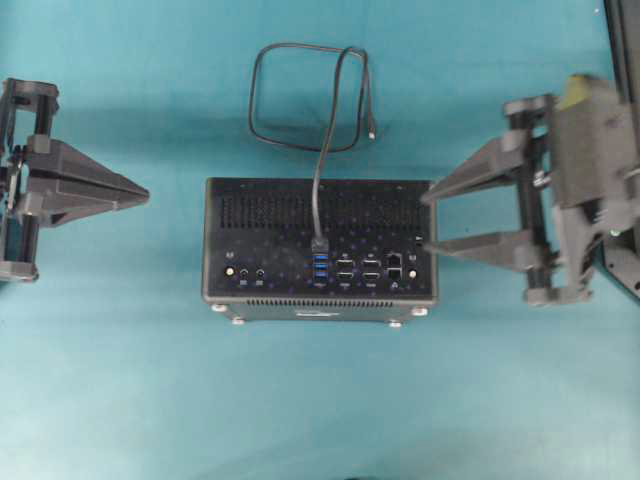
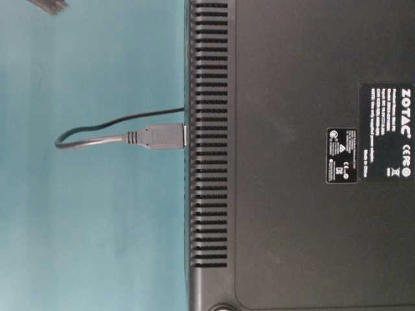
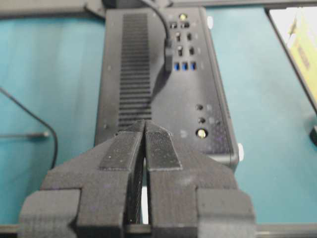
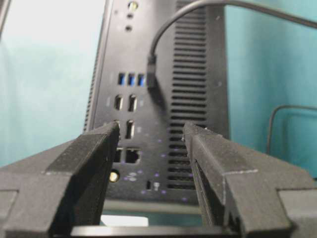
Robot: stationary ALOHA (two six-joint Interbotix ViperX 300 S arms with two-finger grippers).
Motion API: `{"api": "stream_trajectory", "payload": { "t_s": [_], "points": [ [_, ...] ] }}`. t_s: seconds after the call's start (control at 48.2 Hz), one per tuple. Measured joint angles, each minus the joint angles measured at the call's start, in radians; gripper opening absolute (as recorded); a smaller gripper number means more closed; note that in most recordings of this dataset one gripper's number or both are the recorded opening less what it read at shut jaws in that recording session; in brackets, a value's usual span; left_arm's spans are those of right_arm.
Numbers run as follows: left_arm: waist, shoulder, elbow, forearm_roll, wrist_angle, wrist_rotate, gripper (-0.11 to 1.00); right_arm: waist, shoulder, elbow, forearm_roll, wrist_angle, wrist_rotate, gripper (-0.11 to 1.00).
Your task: Insert the USB into the PC box with both arms.
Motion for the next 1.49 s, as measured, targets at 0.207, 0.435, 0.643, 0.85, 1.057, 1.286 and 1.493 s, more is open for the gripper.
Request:
{"api": "stream_trajectory", "payload": {
  "t_s": [0.207,0.435,0.643,0.85,1.057,1.286,1.493],
  "points": [
    [0.0,-0.002,0.0,0.0,-0.012,0.003,0.0,-0.017,-0.057,0.044,0.002,-0.031,-0.002,0.61],
    [-0.021,-0.017,0.002,0.0,-0.012,0.006,0.0,-0.018,-0.118,0.089,0.015,-0.037,0.0,0.61],
    [-0.026,-0.017,0.006,0.0,-0.012,0.003,0.0,-0.021,-0.163,0.124,0.025,-0.055,0.067,0.6],
    [-0.026,-0.017,0.006,0.0,-0.014,0.003,0.0,-0.025,-0.216,0.184,0.021,-0.101,0.115,0.6],
    [-0.026,-0.015,0.006,0.0,-0.014,0.003,0.0,-0.032,-0.267,0.222,0.021,-0.166,0.115,0.6],
    [-0.026,-0.015,0.006,0.0,-0.014,0.003,0.0,-0.038,-0.282,0.239,0.021,-0.175,0.115,0.6],
    [-0.026,-0.012,0.006,0.0,-0.015,0.003,0.0,-0.04,-0.281,0.247,0.021,-0.175,0.115,0.6]
  ]
}}
